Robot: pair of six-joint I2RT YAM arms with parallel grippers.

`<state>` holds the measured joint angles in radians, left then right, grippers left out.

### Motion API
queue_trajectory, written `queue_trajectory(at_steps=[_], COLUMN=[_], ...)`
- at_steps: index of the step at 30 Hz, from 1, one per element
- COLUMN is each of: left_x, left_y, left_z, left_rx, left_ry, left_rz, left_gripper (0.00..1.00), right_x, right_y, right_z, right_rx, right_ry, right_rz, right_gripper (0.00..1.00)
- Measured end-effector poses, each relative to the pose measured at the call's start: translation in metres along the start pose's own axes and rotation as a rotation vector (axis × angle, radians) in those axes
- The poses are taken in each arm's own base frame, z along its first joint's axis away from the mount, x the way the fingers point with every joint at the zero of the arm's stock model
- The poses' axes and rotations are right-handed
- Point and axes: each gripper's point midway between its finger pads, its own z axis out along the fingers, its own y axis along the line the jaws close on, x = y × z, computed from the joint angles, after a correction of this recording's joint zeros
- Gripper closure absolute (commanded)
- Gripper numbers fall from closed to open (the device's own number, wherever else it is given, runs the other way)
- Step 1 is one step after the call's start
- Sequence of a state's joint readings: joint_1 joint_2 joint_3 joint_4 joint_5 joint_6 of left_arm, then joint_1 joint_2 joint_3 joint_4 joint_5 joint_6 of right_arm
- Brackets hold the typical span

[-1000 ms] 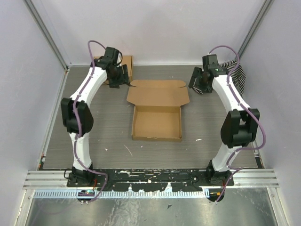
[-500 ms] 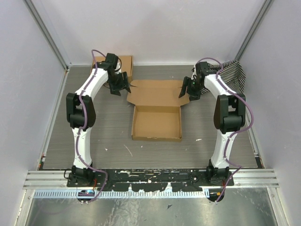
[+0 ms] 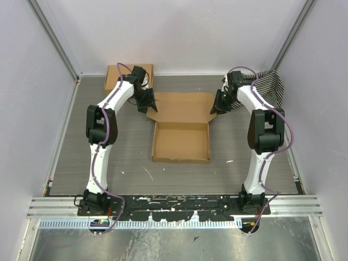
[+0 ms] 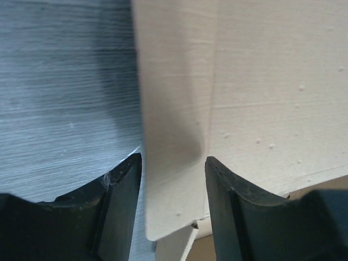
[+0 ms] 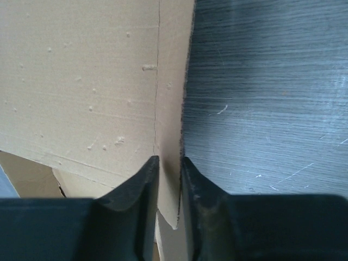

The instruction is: Fold the paper box

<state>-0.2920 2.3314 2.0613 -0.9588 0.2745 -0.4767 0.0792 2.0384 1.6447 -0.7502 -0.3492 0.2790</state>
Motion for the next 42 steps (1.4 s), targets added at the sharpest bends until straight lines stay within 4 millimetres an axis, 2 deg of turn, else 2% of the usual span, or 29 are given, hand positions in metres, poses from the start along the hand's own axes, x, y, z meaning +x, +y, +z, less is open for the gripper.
queue_trajectory(at_steps=[5, 7, 10, 14, 18, 21, 24, 27, 31, 37, 42], left_x=[-0.004, -0.002, 0.003, 0.007, 0.013, 0.022, 0.028, 0.021, 0.014, 0.016, 0.018], left_y=[-0.023, -0.029, -0.034, -0.042, -0.042, -0.033, -0.026, -0.029, -0.036, -0.037, -0.041], left_z=[-0.005, -0.005, -0.003, -0.003, -0.010, -0.026, -0.049, -0.073, -0.092, -0.095, -0.090], left_rx=[0.019, 0.020, 0.015, 0.012, -0.035, -0.087, -0.111, -0.087, -0.025, 0.041, 0.088], left_ry=[-0.036, -0.039, -0.037, -0.040, -0.078, -0.136, -0.225, -0.338, -0.470, -0.574, -0.600], left_rz=[0.047, 0.063, 0.084, 0.114, 0.172, 0.211, 0.240, 0.265, 0.292, 0.320, 0.335], left_gripper=[0.64, 0.73, 0.99, 1.00, 1.00, 1.00, 1.00, 1.00, 1.00, 1.00, 1.00], right_x=[0.004, 0.004, 0.008, 0.015, 0.017, 0.017, 0.016, 0.013, 0.008, -0.006, -0.016], right_y=[-0.002, -0.002, -0.005, -0.004, 0.000, 0.001, 0.002, 0.003, 0.007, 0.026, 0.030], right_z=[0.000, -0.004, -0.013, -0.022, -0.027, -0.032, -0.037, -0.040, -0.045, -0.055, -0.062], right_rx=[0.011, 0.015, 0.042, 0.071, 0.095, 0.108, 0.116, 0.118, 0.106, 0.035, 0.017], right_ry=[0.010, 0.003, -0.004, -0.005, -0.017, -0.026, -0.039, -0.045, -0.056, -0.089, -0.114], right_rz=[0.010, 0.010, 0.009, 0.000, -0.021, -0.034, -0.046, -0.053, -0.063, -0.104, -0.128], right_gripper=[0.87, 0.88, 0.89, 0.87, 0.71, 0.61, 0.58, 0.58, 0.55, 0.51, 0.50])
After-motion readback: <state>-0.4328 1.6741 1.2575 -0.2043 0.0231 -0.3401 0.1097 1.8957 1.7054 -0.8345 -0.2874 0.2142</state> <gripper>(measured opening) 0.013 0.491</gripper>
